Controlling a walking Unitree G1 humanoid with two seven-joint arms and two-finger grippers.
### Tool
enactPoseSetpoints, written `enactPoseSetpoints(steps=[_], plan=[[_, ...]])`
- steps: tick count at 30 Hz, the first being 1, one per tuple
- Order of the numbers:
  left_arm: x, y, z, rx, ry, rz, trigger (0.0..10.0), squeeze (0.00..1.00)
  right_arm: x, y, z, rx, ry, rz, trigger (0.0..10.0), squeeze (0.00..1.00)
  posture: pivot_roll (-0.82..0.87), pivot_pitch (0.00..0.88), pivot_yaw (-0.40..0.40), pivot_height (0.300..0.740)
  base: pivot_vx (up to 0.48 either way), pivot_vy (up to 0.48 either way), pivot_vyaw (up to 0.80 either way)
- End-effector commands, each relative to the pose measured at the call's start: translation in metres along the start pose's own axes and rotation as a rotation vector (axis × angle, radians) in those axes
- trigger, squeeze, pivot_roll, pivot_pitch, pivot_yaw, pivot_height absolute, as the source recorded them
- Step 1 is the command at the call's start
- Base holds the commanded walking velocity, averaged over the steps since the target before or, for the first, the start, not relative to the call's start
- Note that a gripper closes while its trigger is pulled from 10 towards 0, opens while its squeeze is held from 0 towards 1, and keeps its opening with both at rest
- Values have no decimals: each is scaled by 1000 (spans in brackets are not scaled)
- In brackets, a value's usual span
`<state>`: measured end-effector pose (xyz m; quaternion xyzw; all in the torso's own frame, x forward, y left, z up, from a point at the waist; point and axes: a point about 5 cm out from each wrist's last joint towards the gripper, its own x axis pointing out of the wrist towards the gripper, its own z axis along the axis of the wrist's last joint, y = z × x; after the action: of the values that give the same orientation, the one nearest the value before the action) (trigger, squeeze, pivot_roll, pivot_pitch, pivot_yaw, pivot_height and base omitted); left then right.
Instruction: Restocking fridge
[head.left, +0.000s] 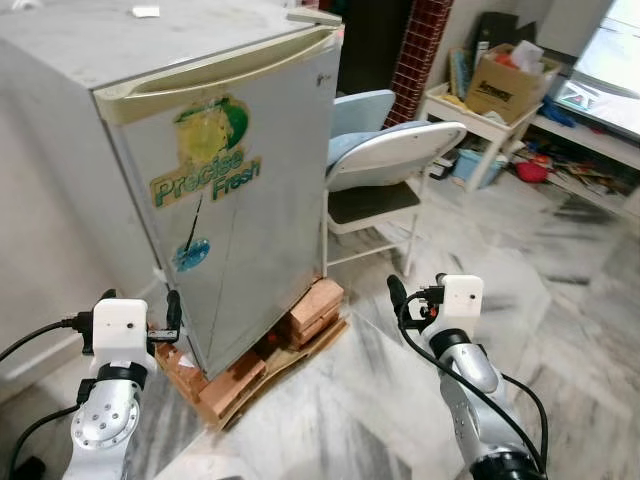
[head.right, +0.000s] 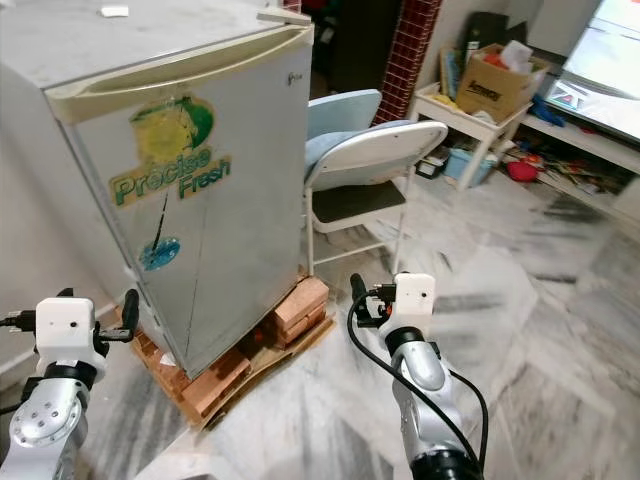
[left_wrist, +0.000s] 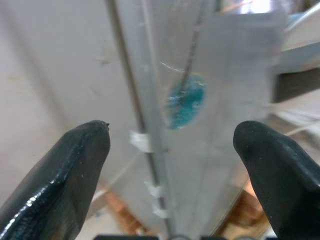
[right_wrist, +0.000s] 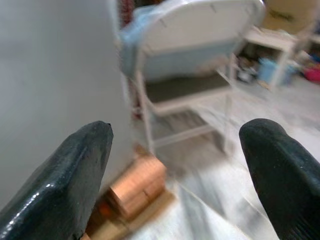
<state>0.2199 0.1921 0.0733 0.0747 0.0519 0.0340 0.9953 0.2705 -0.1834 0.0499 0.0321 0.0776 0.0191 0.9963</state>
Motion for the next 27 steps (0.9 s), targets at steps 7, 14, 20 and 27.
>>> enactPoseSetpoints(steps=[7,14,20,27], plan=[[-6,8,-6,33,26,15,10000,0,4,8,3,6,-18,12,10000,0,136,0,-50,740,0,480,0],[-4,14,-6,47,20,19,10000,0,4,9,-1,1,-2,15,10000,0,134,0,-54,740,0,480,-312],[-4,14,-7,56,23,14,10000,0,3,9,0,-5,-1,21,10000,0,129,0,-56,740,0,480,-800],[-2,12,-5,48,4,20,10000,0,3,9,0,-14,3,30,10000,0,122,0,-63,740,0,456,-785]])
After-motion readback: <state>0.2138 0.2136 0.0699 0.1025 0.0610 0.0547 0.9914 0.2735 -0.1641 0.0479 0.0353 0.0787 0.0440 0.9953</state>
